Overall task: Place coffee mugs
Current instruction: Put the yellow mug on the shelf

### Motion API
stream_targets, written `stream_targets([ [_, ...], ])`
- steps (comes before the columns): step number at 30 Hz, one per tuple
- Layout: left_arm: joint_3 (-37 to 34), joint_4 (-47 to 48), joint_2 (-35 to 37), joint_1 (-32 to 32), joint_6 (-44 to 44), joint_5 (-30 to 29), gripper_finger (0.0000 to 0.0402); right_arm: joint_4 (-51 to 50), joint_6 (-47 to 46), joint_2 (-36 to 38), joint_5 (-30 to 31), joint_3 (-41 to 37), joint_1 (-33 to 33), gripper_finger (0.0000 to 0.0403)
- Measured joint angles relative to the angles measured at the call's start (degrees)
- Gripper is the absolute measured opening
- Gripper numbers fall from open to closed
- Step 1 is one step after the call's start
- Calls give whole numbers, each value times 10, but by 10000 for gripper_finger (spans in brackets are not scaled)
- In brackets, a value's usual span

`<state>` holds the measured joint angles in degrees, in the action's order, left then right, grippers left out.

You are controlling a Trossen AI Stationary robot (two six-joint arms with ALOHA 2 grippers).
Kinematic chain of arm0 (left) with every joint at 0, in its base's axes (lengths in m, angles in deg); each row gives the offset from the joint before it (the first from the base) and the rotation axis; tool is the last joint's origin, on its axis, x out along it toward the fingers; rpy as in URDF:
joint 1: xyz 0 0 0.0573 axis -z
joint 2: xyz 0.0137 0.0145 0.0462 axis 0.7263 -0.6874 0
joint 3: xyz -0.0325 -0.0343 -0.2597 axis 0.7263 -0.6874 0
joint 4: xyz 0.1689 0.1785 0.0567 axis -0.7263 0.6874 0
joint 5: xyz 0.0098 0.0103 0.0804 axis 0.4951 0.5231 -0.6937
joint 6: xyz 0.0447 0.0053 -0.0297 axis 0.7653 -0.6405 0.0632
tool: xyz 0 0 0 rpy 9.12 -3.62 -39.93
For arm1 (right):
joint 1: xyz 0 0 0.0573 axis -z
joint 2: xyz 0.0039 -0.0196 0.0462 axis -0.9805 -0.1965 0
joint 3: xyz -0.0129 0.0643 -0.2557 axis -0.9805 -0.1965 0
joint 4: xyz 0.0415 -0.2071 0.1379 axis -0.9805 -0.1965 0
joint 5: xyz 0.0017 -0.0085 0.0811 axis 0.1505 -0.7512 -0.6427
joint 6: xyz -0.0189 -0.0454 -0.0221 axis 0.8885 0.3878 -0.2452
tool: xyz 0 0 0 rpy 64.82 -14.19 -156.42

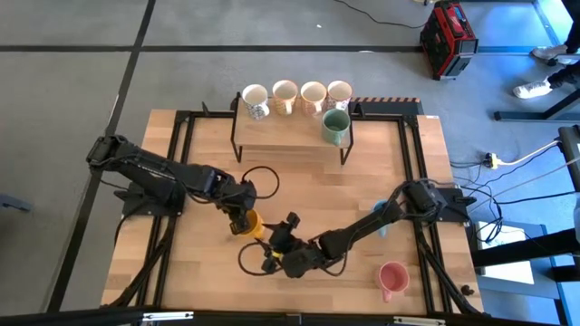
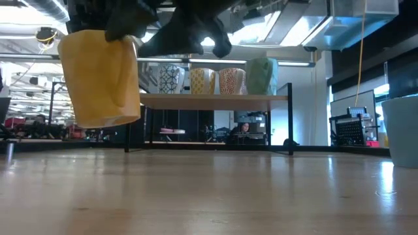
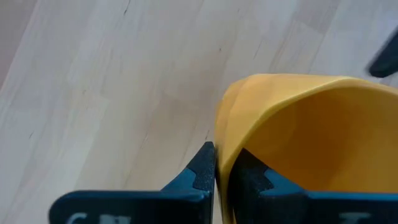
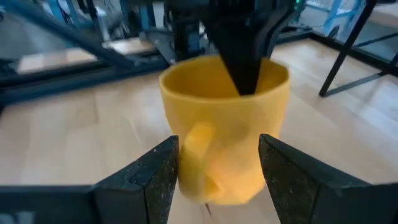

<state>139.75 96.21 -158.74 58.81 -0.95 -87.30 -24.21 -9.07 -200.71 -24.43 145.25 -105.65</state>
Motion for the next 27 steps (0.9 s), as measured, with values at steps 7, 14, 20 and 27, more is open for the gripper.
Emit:
stream_targets([
  [7, 0, -2, 0, 0, -1, 1, 18, -38, -33, -13, 0, 20, 4, 187],
  [14, 0, -5, 0, 0, 3, 0, 18, -41, -39, -13, -31, 20, 4, 96],
  [20, 0, -6, 0, -1, 1, 0, 18, -47, -17, -13, -35, 20, 4, 23],
  [27, 0, -8, 0, 0, 12, 6, 61, -55, -18, -13, -54, 18, 4, 23],
])
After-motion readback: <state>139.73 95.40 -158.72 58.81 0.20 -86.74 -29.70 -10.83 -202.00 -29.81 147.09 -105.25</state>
